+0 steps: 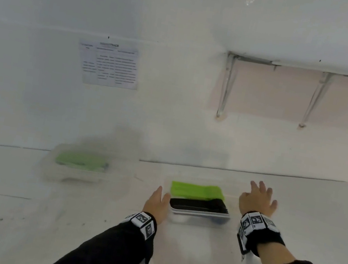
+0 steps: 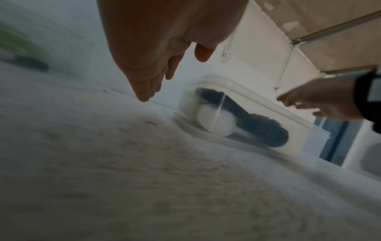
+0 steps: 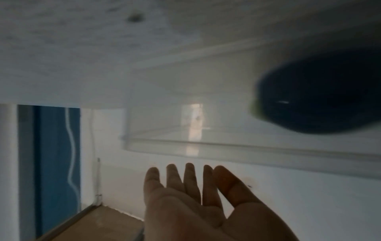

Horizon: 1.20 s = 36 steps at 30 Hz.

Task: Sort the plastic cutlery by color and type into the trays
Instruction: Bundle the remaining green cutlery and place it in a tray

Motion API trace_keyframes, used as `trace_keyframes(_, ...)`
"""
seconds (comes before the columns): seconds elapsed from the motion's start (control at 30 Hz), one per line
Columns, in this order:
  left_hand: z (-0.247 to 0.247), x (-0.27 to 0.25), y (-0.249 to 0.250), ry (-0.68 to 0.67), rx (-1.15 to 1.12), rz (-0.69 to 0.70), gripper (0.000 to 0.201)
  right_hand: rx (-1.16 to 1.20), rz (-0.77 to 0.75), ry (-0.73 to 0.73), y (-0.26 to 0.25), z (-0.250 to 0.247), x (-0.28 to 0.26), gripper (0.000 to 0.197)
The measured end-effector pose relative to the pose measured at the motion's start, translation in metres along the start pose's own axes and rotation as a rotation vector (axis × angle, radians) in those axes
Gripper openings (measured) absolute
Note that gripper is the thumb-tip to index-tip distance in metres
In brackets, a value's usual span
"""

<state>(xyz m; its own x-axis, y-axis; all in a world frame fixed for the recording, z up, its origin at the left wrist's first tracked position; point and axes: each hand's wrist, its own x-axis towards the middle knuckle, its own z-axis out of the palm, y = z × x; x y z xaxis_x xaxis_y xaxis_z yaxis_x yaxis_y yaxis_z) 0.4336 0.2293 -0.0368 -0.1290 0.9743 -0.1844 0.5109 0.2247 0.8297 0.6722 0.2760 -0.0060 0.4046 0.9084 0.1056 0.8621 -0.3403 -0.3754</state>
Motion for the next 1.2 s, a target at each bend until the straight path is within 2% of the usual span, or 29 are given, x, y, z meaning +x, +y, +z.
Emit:
trace_keyframes(0.07,0.017,0.005,0.007,0.016,-0.042,-0.064,0.054,0.011,0.075,-0.081,0.03,-0.007,0.018,0.05)
trace_keyframes(0.13,0.028,0.011,0.008,0.042,-0.033,-0.1,0.053,0.133,0.123,-0.21,0.048,-0.008,0.033,0.05)
trace_keyframes(0.23,0.034,0.017,0.008,0.099,-0.033,-0.093,0.045,0.143,0.08,-0.314,0.059,0.0,0.04,0.043)
trace_keyframes(0.63,0.024,0.006,0.004,0.236,0.031,-0.02,0.042,0.212,0.007,-0.268,0.045,-0.018,0.02,0.036)
trace_keyframes(0.87,-0.035,-0.043,-0.028,0.344,0.104,0.011,0.037,0.308,-0.022,-0.283,0.016,-0.019,-0.049,0.033)
trace_keyframes(1.2,-0.127,-0.136,-0.115,0.419,0.147,-0.114,0.04,0.393,-0.072,-0.422,-0.041,0.008,-0.188,0.038)
